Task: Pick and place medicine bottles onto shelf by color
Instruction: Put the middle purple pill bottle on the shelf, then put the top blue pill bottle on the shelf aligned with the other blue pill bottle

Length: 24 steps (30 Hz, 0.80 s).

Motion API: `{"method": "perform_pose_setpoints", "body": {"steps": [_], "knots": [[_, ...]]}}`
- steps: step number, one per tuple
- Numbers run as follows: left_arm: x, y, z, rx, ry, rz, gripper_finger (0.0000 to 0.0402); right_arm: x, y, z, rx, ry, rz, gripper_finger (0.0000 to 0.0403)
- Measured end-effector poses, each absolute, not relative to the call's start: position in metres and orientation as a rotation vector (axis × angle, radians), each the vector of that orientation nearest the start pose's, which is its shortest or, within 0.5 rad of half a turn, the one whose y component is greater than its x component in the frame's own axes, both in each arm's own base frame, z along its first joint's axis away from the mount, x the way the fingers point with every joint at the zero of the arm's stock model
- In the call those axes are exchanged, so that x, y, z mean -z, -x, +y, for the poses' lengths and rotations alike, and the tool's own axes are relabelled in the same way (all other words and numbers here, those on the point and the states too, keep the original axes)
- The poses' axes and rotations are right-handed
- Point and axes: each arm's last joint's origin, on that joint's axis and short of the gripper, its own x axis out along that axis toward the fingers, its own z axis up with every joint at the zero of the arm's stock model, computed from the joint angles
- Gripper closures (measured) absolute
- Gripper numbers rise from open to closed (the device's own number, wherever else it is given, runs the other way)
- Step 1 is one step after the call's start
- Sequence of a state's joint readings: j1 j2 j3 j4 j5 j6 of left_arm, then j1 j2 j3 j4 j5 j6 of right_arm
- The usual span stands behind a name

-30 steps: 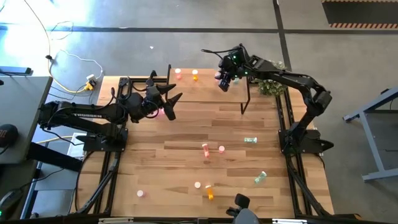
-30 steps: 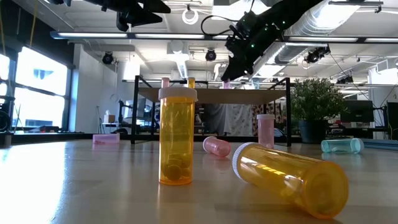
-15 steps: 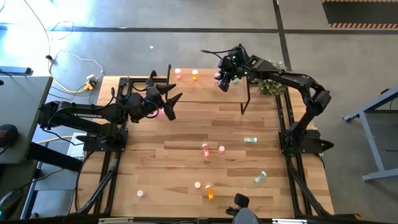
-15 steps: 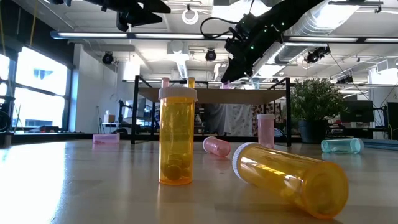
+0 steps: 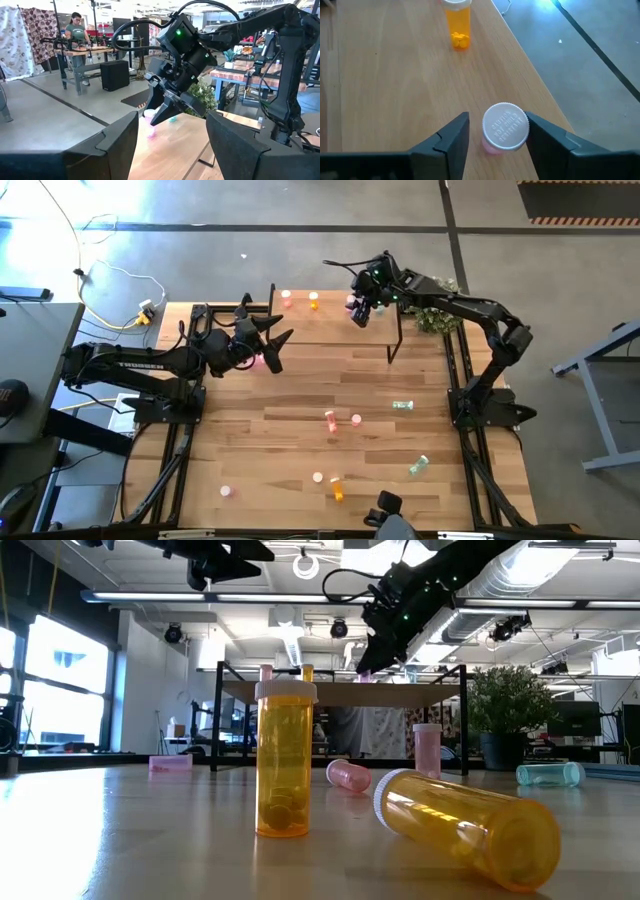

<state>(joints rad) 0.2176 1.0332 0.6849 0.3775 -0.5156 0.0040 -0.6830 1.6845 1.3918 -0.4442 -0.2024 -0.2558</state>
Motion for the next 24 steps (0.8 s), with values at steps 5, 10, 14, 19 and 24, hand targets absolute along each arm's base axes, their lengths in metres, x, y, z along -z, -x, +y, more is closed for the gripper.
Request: {"method": "perform_pose_setpoints", "body": {"steps": [5, 10, 14, 19, 24], "knots": [[-0.306, -0.220, 0.063, -0.733, 0.001, -0.028, 0.0177, -0.296, -0.293, -0.230, 0.370, -0.070, 0.699, 0.0220], [-0.305, -0.220, 0.063, -0.733, 0.000, -0.025, 0.0177, -0.311, -0.293, -0.231, 0.367, -0.062, 0.686, 0.0219], [-0.303, -0.220, 0.063, -0.733, 0.002, 0.002, 0.0177, -0.330, -0.292, -0.230, 0.372, -0.083, 0.690, 0.0219], [-0.297, -0.217, 0.062, -0.707, 0.073, 0.058, 0.0177, -0.359, -0.288, -0.221, 0.378, -0.238, 0.698, 0.0219], [-0.294, -0.206, 0.057, -0.644, 0.155, 0.124, 0.0177, -0.374, -0.290, -0.197, 0.324, -0.317, 0.773, 0.0219]]}}
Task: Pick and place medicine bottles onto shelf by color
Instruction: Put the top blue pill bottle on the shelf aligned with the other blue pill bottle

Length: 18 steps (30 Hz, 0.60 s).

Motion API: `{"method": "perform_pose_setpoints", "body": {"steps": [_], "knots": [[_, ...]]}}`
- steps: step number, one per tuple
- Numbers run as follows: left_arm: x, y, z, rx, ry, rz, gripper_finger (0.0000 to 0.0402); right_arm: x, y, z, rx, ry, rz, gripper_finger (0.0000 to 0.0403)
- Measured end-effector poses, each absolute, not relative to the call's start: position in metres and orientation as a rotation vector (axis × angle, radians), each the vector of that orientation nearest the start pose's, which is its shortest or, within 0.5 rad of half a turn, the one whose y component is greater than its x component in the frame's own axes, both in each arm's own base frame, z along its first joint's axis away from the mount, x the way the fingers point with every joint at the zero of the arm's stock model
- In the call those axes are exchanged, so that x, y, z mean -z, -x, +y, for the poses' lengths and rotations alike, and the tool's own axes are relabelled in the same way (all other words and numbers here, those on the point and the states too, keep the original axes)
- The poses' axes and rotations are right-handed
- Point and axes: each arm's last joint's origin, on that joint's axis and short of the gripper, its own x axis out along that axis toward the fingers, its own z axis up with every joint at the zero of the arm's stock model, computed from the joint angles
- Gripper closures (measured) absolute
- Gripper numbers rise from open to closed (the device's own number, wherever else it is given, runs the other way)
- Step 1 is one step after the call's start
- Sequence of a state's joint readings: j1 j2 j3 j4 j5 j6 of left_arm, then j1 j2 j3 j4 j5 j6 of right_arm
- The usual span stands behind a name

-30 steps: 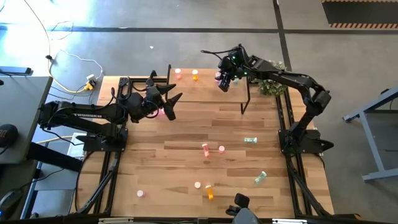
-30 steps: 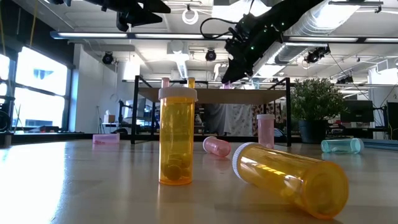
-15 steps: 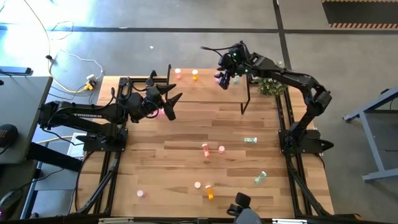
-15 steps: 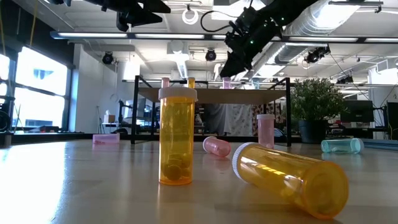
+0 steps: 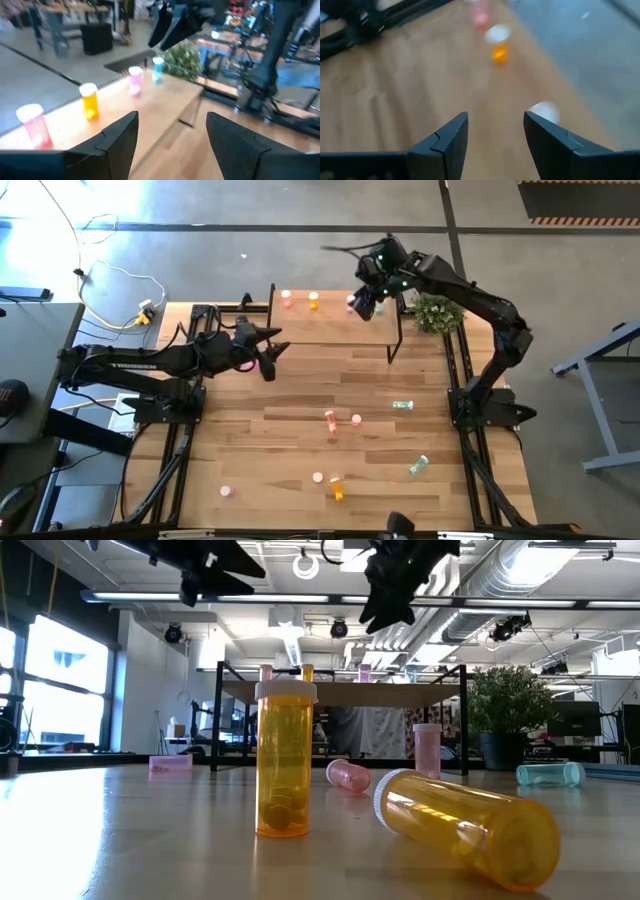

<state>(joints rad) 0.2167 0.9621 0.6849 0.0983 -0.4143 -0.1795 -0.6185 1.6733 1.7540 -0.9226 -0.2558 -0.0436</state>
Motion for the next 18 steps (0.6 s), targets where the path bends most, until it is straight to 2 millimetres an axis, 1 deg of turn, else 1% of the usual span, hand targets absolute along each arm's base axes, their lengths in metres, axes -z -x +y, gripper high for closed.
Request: {"method": "perform_pose_setpoints", "body": {"steps": [2, 6, 12, 18], "knots": [[-0.294, -0.201, 0.055, -0.617, 0.183, 0.147, 0.0177, -0.375, -0.291, -0.186, 0.302, -0.352, 0.821, 0.0219], [-0.290, -0.192, 0.052, -0.576, 0.208, 0.228, 0.0177, -0.370, -0.294, -0.163, 0.259, -0.422, 0.923, 0.0219], [-0.282, -0.182, 0.048, -0.529, 0.213, 0.349, 0.0177, -0.350, -0.306, -0.121, 0.199, -0.502, 1.057, 0.0219], [-0.282, -0.174, 0.046, -0.518, 0.215, 0.381, 0.0177, -0.333, -0.312, -0.076, 0.179, -0.508, 1.166, 0.0219]]}}
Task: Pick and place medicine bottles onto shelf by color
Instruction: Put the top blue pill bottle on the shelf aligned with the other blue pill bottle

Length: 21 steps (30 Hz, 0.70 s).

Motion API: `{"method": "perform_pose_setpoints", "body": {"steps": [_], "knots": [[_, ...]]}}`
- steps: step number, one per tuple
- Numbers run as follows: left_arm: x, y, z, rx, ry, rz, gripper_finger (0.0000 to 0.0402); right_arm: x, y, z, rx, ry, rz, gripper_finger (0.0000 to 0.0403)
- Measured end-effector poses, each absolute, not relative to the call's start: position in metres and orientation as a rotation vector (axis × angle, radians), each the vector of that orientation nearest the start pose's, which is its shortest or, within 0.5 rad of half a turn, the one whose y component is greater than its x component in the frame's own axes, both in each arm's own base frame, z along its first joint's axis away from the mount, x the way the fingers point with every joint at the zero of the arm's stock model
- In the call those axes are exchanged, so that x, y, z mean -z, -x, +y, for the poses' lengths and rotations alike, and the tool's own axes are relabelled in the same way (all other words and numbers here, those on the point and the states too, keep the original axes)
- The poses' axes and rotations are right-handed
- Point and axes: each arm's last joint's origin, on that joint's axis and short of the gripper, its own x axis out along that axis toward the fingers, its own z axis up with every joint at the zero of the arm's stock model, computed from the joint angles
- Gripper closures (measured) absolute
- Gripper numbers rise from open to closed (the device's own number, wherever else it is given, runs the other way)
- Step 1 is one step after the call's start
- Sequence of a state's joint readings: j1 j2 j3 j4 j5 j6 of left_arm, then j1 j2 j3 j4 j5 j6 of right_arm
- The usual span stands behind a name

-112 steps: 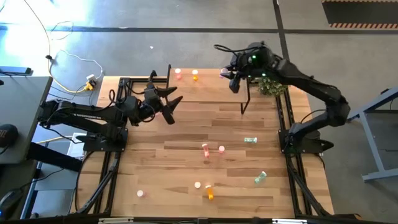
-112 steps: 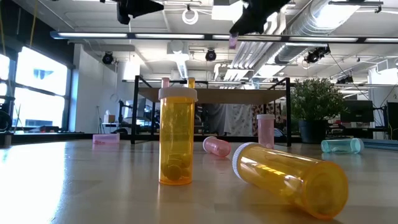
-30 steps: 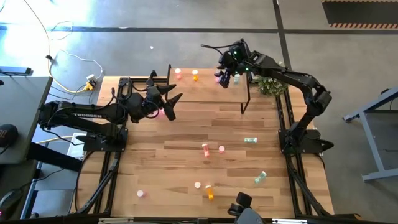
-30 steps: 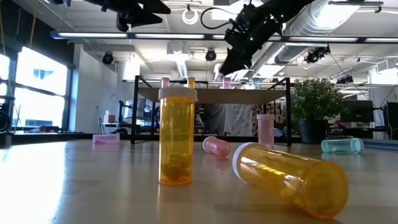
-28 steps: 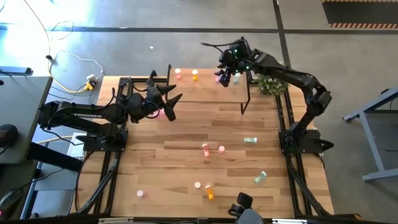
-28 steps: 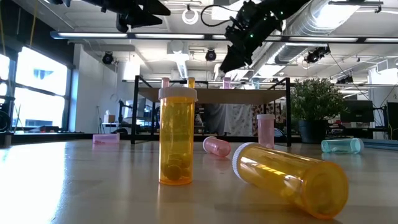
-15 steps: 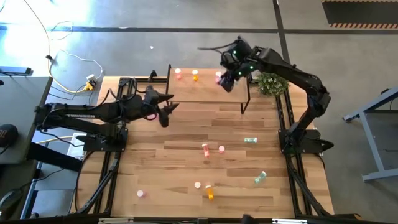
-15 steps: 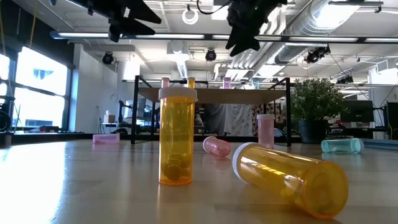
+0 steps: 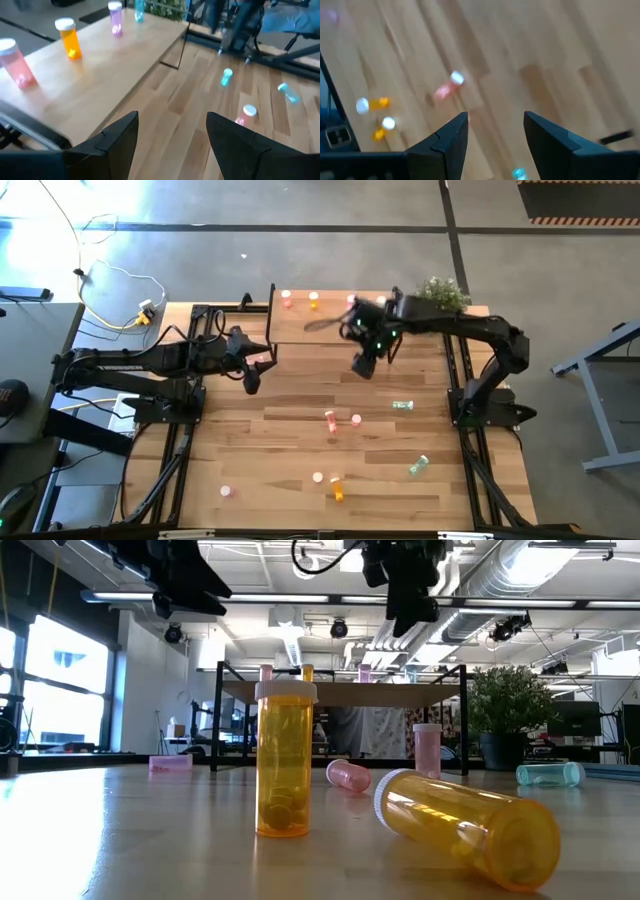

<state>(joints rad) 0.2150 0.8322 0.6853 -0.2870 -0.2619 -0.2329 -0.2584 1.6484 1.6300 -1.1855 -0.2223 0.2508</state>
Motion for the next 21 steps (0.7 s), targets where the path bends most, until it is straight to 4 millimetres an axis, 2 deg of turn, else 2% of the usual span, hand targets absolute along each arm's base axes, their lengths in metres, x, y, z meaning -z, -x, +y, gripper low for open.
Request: {"method": "perform_pose_setpoints", "body": {"steps": [4, 8, 21], "knots": [[-0.284, -0.170, 0.045, -0.517, 0.214, 0.379, 0.0177, -0.322, -0.306, -0.049, 0.196, -0.488, 1.223, 0.0219], [-0.285, -0.169, 0.044, -0.507, 0.210, 0.369, 0.0177, -0.308, -0.291, -0.027, 0.233, -0.539, 1.271, 0.0219], [-0.285, -0.168, 0.044, -0.503, 0.218, 0.373, 0.0177, -0.290, -0.238, 0.025, 0.481, -0.944, 1.226, 0.0219]]}}
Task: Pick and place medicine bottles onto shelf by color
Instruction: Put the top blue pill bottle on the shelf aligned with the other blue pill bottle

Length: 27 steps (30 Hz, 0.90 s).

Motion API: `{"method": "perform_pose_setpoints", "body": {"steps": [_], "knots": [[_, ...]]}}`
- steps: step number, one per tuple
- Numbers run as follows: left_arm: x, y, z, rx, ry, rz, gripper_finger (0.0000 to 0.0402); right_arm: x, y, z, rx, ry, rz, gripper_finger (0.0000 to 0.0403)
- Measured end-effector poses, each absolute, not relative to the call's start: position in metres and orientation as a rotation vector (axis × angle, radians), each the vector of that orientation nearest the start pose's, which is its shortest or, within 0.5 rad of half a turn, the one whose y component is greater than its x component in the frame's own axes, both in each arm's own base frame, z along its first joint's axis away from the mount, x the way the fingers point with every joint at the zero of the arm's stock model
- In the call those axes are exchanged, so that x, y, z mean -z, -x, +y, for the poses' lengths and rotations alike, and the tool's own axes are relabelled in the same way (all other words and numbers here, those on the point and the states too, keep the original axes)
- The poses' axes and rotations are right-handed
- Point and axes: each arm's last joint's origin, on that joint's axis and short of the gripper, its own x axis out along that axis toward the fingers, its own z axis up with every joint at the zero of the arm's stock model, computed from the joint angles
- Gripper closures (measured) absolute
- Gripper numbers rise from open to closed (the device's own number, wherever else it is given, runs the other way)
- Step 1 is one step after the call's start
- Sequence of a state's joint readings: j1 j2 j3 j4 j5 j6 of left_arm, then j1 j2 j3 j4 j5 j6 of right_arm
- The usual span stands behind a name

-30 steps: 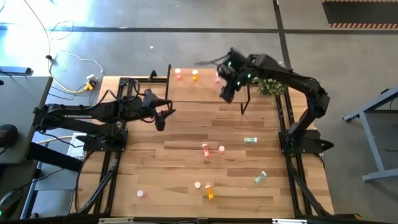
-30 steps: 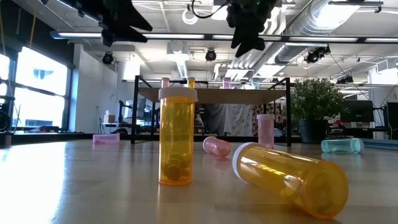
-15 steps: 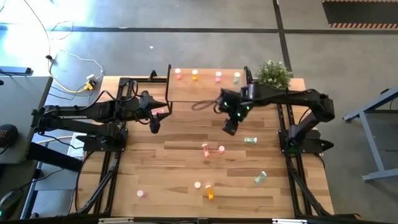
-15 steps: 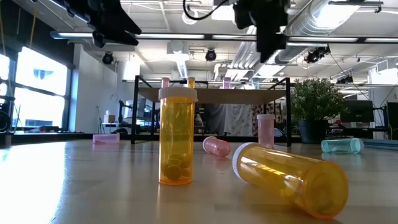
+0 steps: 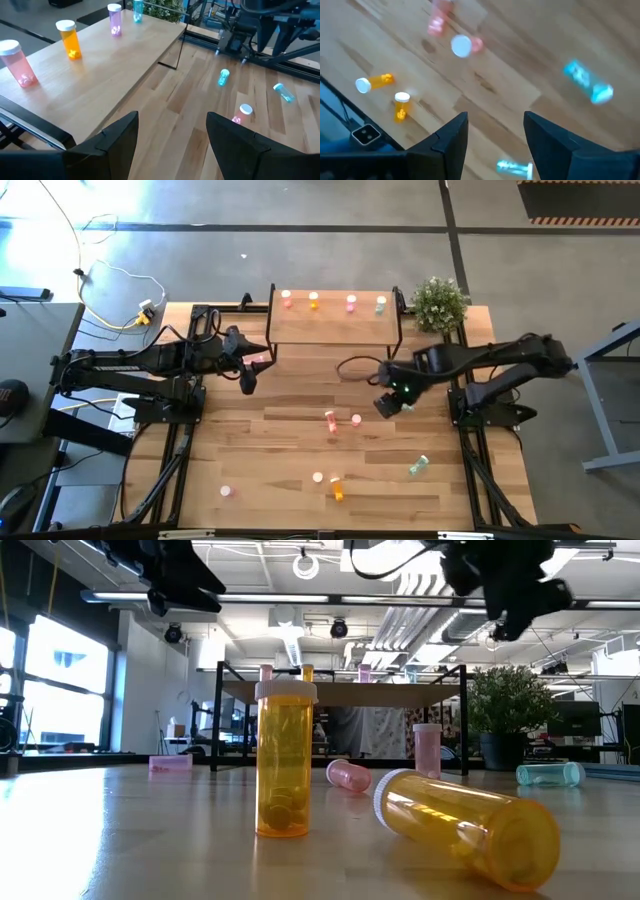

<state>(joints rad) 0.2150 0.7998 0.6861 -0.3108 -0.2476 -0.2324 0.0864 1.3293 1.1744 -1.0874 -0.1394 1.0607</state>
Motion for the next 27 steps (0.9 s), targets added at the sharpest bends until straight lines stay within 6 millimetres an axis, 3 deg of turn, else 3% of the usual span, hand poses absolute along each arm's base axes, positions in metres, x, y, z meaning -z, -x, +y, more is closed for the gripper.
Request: {"method": "perform_pose_setpoints", "body": {"steps": [14, 27], "knots": [[-0.285, -0.168, 0.044, -0.500, 0.219, 0.375, 0.0177, -0.281, -0.212, 0.072, 0.578, -0.984, 1.338, 0.0219], [-0.285, -0.168, 0.043, -0.483, 0.280, 0.364, 0.0177, -0.281, -0.189, 0.114, 0.471, -0.847, 1.436, 0.0219]]}}
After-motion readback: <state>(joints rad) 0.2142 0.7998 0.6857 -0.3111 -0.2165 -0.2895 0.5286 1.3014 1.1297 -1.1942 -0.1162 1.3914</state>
